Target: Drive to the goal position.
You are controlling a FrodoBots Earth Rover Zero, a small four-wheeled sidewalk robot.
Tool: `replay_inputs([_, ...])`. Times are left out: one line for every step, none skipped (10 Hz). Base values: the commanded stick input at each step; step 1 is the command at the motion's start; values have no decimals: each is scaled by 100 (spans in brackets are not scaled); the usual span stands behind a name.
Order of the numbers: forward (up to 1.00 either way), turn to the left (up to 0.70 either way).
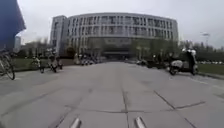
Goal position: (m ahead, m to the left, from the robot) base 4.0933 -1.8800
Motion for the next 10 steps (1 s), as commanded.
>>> replay_inputs([100,4])
replay_inputs([100,4])
replay_inputs([100,4])
replay_inputs([100,4])
replay_inputs([100,-1])
replay_inputs([100,-36])
replay_inputs([100,-36])
replay_inputs([100,-18])
replay_inputs([100,2])
replay_inputs([100,4])
